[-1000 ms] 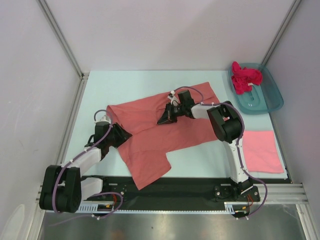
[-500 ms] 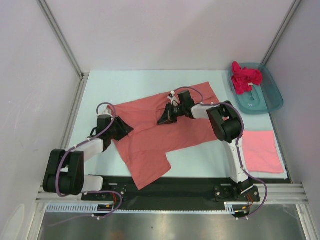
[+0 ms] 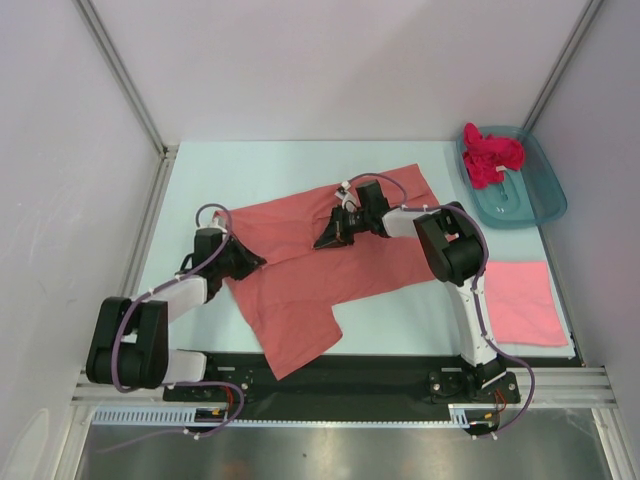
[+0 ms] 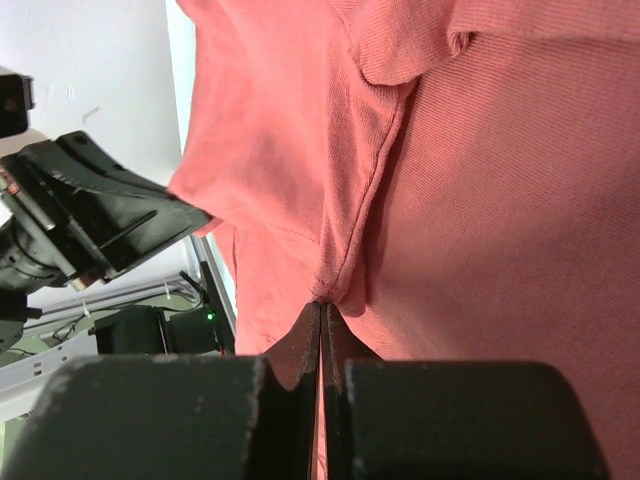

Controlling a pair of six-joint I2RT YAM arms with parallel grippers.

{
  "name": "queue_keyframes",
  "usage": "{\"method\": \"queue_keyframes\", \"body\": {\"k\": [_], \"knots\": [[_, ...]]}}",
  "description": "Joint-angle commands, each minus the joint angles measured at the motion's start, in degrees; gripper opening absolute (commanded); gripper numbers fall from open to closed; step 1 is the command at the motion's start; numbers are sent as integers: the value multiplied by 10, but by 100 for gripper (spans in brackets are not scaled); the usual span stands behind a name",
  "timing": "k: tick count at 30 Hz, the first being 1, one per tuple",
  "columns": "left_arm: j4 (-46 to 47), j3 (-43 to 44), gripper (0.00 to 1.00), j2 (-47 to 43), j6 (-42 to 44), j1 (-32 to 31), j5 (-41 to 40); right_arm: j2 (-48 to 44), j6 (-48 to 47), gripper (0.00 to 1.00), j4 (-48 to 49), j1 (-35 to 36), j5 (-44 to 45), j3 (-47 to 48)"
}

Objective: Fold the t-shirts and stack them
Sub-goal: Fold the tshirt

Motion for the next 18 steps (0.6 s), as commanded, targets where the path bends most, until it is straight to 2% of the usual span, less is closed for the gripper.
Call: {"method": "queue_keyframes", "body": {"k": [1, 9, 18], "knots": [[-15, 12, 0, -39, -7, -3, 21, 1, -13, 0, -4, -3, -9, 20], [-9, -22, 0, -59, -41, 0, 53, -13, -31, 0, -29, -3, 4, 12], [-17, -42, 0, -65, -36, 1, 46, -20, -36, 0, -39, -6, 1, 18]]}}
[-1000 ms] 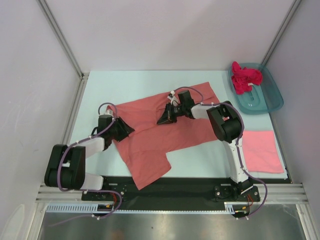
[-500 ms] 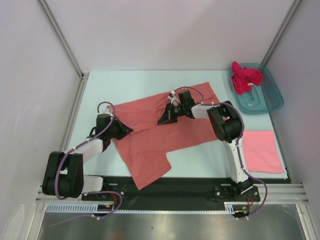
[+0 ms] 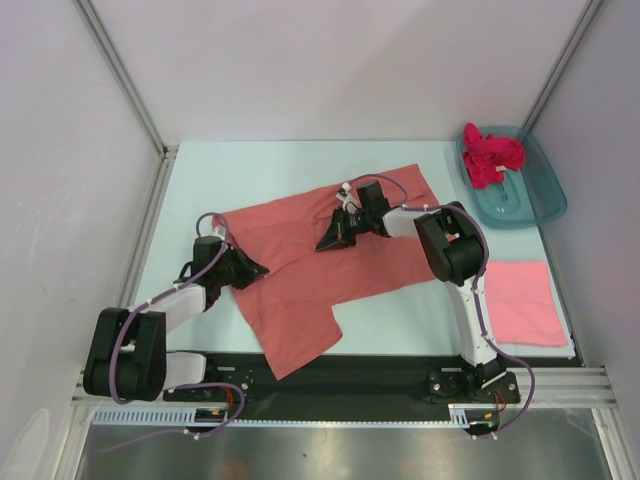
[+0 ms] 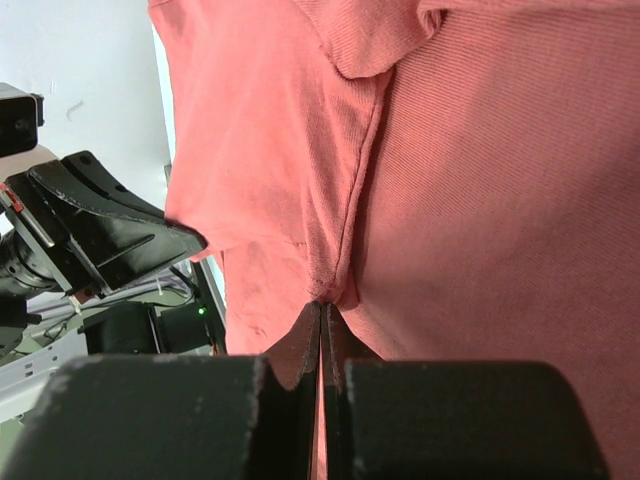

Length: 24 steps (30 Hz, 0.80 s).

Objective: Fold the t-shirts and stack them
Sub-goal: Fold the tshirt

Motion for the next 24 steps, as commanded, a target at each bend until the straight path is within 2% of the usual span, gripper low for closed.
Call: {"method": "queue_keyframes", "body": {"k": [1, 24], "knots": [[-1, -10, 0, -20, -4, 0, 8, -22, -18, 0, -14, -4, -3, 17], [-3, -18, 0, -13, 7, 11, 19, -52, -22, 0, -23, -8, 4, -12]]}}
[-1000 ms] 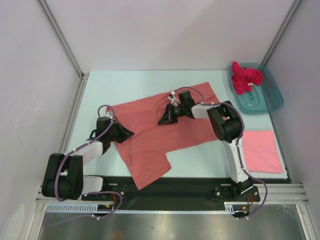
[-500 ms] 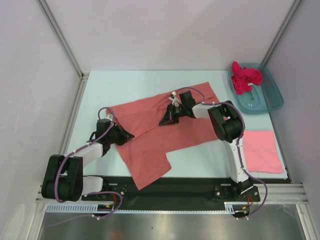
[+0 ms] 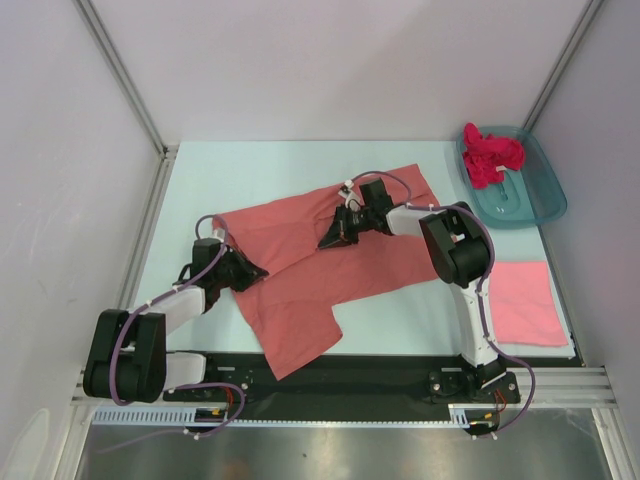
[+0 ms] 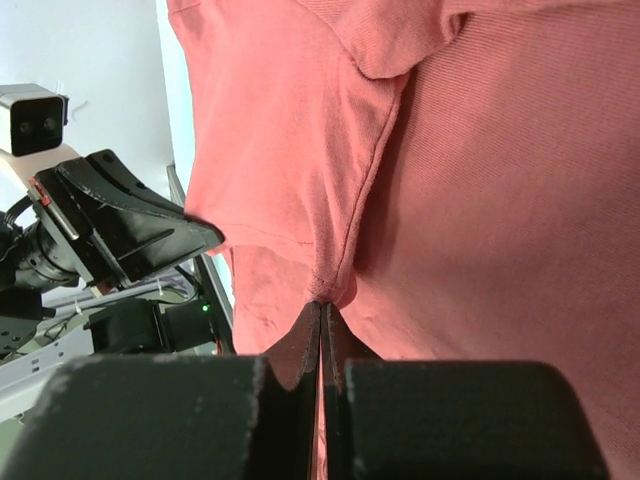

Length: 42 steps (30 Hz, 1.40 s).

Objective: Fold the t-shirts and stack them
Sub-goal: Fold the tshirt

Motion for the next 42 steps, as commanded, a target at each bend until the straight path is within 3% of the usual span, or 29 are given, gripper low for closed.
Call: {"method": "queue_keyframes", "body": {"k": [1, 15, 17, 18, 21, 22, 25, 31, 37, 42], "knots": [[2, -5, 1, -6, 6, 4, 15, -26, -12, 0, -2, -2, 8, -9], [13, -26, 1, -6, 3, 4, 15, -37, -30, 0, -12, -3, 29, -27], [12, -26, 11, -3, 2, 4, 11, -35, -32, 7, -12, -6, 33, -28], [10, -24, 26, -1, 2, 4, 11, -40, -33, 12, -12, -8, 38, -31], [-7, -24, 44, -29, 6, 4, 2, -72, -46, 27, -38, -26, 76, -41], [-18, -23, 46, -42, 8, 4, -6, -80, -49, 36, -43, -33, 103, -43], [-70, 0, 52, -110, 18, 4, -45, -120, -57, 47, -51, -71, 170, -48], [-101, 88, 52, -146, 29, 4, -96, -153, -28, 49, -19, -196, 271, -82], [14, 143, 48, -44, -8, 5, -101, -132, 13, 33, 81, -279, 296, -99], [101, 185, 42, 70, -48, 7, -66, -103, 53, 36, 144, -315, 293, -100]]}}
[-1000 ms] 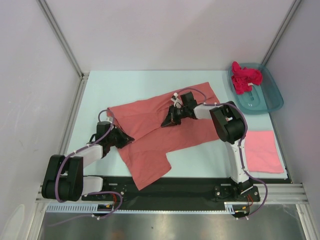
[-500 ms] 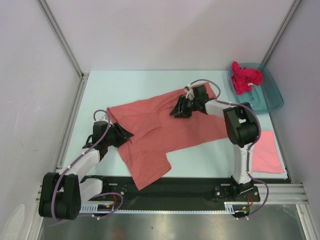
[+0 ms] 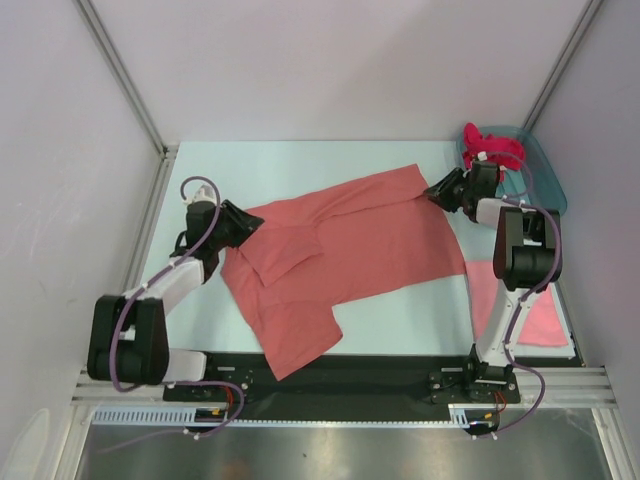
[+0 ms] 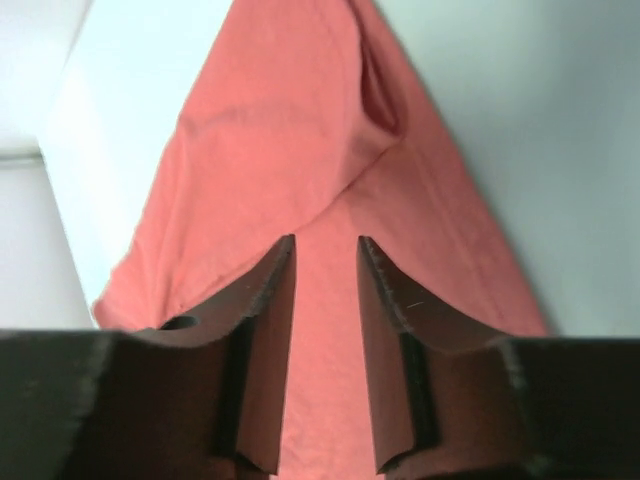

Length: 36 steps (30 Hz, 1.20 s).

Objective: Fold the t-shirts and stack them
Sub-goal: Fold the tshirt

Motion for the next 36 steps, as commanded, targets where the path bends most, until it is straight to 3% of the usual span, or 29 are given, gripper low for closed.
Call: {"method": "queue_keyframes", "body": {"k": [1, 11, 18, 26, 33, 36], "knots": [[78, 38, 41, 53, -29, 5, 18, 26, 41, 38, 80, -9, 1, 2], [82, 71, 41, 103, -14, 20, 22, 90, 122, 45, 175, -14, -26, -4], [71, 81, 41, 109, -4, 37, 32, 58, 100, 45, 132, 0, 37, -17], [73, 81, 40, 112, -6, 48, 47, 74, 83, 44, 63, 15, 89, 32], [72, 83, 40, 115, -5, 64, 59, 90, 65, 26, 41, 22, 122, 55], [70, 85, 40, 115, -2, 71, 62, 95, 47, 8, 28, 21, 138, 69]]}}
